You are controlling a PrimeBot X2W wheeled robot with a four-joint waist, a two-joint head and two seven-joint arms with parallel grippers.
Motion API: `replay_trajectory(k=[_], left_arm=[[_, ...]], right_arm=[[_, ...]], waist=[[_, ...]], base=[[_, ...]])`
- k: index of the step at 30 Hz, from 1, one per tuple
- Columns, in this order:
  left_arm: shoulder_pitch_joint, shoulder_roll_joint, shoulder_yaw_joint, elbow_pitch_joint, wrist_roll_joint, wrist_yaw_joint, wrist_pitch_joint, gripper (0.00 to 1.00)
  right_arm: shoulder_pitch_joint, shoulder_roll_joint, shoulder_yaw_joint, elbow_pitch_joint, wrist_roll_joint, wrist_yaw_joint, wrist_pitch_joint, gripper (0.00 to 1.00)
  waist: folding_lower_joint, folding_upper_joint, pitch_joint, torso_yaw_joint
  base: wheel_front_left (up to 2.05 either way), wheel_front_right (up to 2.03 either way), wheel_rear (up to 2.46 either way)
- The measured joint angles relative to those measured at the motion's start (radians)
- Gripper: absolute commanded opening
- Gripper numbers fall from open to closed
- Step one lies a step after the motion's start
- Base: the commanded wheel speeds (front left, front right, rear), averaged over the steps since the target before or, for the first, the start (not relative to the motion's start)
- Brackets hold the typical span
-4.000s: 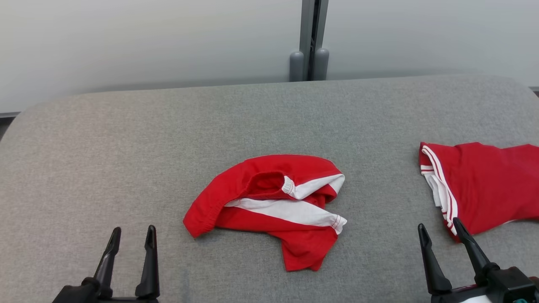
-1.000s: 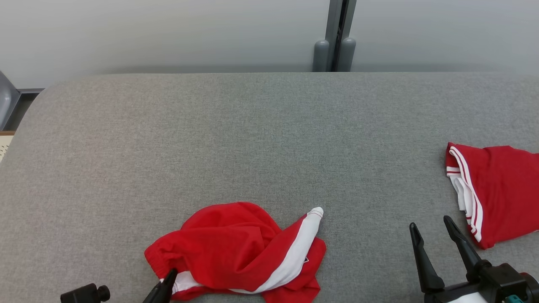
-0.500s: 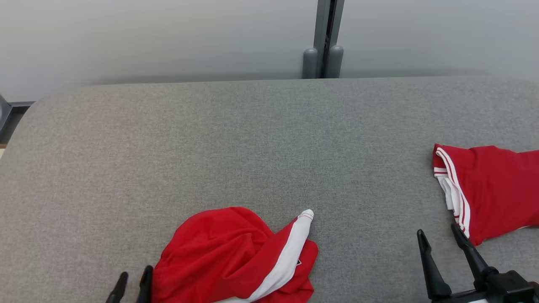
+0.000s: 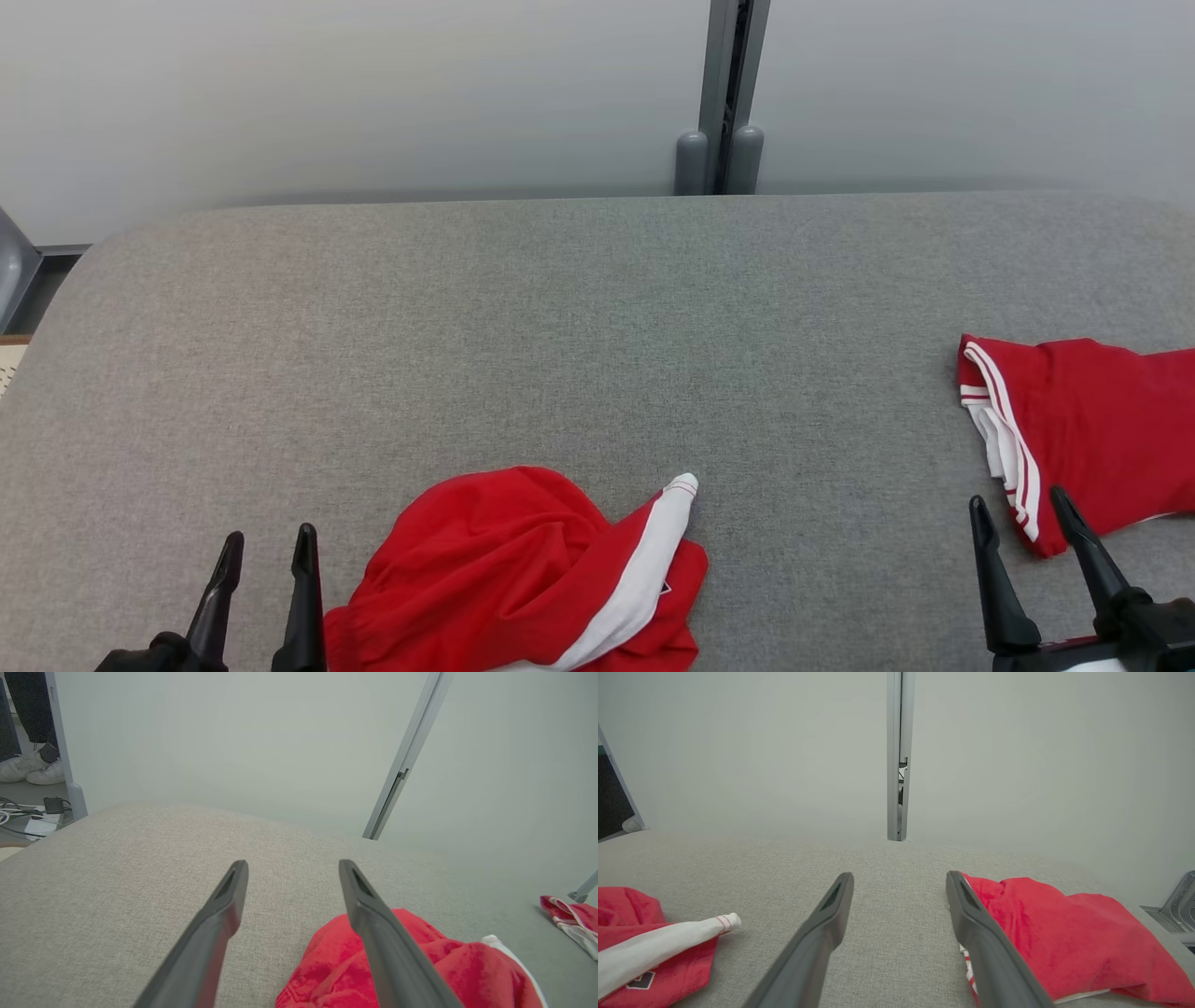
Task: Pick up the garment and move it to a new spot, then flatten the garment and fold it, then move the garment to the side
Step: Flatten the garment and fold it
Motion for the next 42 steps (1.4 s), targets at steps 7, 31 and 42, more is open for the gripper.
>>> replay_trajectory(k=[7, 31, 42], left_arm=[[-0.010, -0.050, 0.067, 0.057, 0.129, -0.031, 0.000, 1.00], [0.034, 0.053, 0.058, 0.039, -0.011, -0.046, 0.294, 1.00], [0.106, 0.113, -0.071, -0.199, -0.135, -0.047, 0.610, 1.00]], right_arm=[[0.000, 0.000, 0.015, 0.009, -0.017, 0.000, 0.000, 1.00], [-0.184, -0.003, 0.247, 0.195, 0.337, 0.000, 0.199, 1.00], [-0.350, -0.001, 0.304, 0.227, 0.582, -0.001, 0.586, 1.00]], waist=[[0.0000, 0.0000, -0.012, 0.003], [0.0000, 0.0000, -0.014, 0.060], [0.0000, 0.0000, 0.062, 0.101]], base=[[0.00, 0.00, 0.00], [0.00, 0.00, 0.00], [0.00, 0.00, 0.00]])
